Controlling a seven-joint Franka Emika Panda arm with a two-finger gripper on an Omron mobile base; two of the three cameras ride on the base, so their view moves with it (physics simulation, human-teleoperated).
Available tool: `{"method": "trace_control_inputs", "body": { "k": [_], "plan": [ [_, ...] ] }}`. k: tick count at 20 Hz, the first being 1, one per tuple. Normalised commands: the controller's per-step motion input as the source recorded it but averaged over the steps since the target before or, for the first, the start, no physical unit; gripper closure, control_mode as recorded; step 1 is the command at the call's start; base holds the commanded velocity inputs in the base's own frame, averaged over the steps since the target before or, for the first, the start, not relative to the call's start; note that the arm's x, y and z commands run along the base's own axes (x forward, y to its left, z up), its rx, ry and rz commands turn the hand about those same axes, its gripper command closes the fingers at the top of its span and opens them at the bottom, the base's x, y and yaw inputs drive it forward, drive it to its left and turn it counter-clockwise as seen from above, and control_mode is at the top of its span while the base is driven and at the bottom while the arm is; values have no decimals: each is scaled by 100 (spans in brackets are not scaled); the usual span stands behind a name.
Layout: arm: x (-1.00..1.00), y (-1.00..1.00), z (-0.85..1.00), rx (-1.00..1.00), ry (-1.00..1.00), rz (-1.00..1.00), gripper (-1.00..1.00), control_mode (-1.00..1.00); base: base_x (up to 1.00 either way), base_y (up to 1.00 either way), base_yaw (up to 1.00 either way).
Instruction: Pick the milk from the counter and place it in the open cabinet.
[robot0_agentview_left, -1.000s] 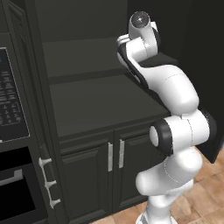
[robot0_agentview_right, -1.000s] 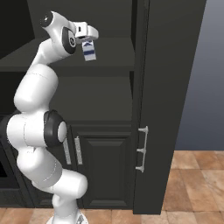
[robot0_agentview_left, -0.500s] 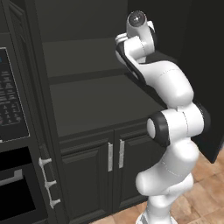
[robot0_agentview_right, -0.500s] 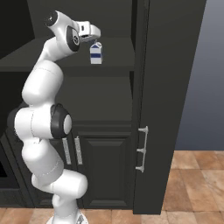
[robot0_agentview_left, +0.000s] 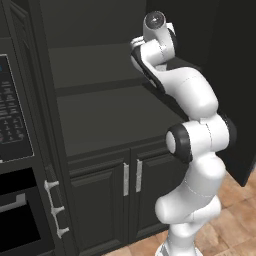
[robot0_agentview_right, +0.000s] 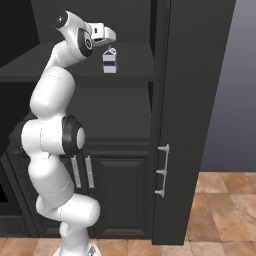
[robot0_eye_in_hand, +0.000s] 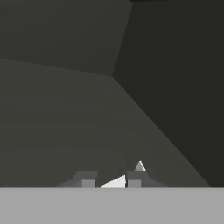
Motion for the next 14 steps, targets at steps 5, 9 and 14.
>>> {"method": "trace_control_inputs", "body": {
  "k": [5, 9, 14],
  "plan": [
    [-4, 0, 12, 0, -7, 0, -100, -100, 0, 0, 0],
    [-27, 1, 10, 0, -6, 0, -100, -100, 0, 0, 0],
    [-71, 5, 0, 0, -2, 0, -100, -100, 0, 0, 0]
  ]
}}
